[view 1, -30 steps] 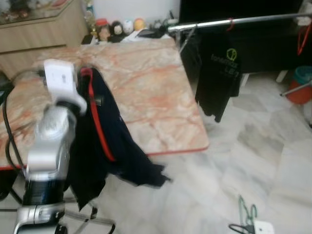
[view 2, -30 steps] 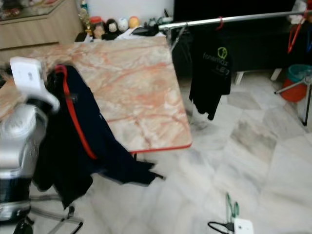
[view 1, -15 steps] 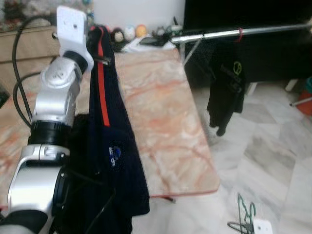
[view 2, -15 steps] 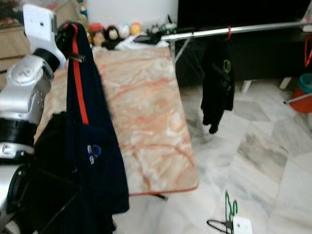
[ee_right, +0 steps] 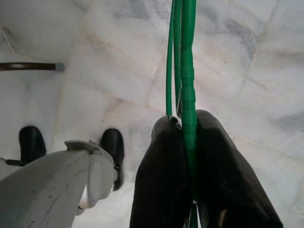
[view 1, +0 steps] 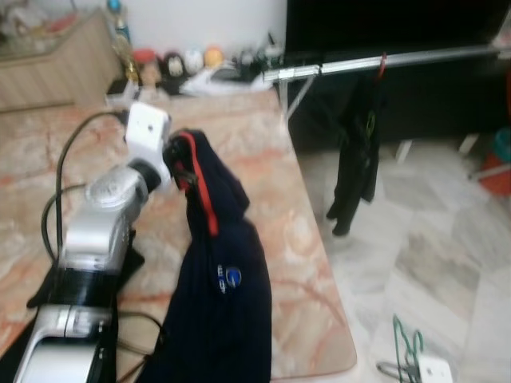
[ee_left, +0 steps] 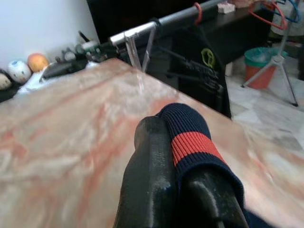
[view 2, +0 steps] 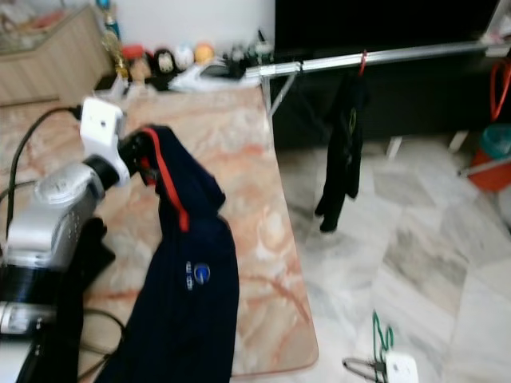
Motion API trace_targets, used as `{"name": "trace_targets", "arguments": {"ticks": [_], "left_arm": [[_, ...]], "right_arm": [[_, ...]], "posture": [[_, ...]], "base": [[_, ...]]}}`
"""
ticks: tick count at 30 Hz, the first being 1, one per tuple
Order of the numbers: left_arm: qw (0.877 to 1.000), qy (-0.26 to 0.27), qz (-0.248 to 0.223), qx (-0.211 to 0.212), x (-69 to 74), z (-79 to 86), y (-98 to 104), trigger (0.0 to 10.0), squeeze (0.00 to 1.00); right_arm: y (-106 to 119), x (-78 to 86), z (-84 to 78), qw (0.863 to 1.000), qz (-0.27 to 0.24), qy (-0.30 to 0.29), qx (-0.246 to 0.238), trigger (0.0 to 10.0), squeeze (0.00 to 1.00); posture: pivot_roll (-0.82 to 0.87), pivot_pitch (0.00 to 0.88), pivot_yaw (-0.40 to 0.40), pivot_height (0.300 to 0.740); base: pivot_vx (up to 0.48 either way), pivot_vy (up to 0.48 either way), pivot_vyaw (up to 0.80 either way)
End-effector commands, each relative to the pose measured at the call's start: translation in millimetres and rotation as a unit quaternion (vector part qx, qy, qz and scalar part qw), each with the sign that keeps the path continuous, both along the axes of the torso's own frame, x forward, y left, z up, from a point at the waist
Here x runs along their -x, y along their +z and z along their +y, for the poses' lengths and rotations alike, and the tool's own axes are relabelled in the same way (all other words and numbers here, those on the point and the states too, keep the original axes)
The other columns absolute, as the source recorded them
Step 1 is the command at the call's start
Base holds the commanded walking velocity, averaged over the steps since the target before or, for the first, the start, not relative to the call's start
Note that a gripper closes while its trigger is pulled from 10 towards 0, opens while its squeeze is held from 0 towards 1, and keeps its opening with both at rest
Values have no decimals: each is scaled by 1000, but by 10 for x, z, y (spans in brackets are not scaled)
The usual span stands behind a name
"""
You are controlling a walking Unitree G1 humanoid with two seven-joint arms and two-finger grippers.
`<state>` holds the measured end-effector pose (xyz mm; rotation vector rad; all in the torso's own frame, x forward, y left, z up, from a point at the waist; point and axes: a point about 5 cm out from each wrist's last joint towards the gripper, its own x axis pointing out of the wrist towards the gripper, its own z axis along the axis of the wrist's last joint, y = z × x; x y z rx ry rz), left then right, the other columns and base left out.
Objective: Hang hanger
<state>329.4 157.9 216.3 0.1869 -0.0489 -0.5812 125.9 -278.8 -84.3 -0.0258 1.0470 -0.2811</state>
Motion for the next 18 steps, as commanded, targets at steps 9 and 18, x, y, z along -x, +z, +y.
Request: {"name": "trace_targets", "arguments": {"ticks": [9, 18], "left_arm": [[995, -43, 92, -10, 434, -29, -470, 10000, 0], [990, -23, 142, 9, 578, -326, -747, 10000, 86]], "right_arm": [[-15, 28, 18, 1000, 6, 7, -2, 10000, 0], [-19, 34, 24, 1000, 7, 11, -2, 10000, 0]], "posture": [[77, 0, 60, 740], [61, 0, 67, 740]], "base": [[0, 0, 0], [0, 0, 0]]}}
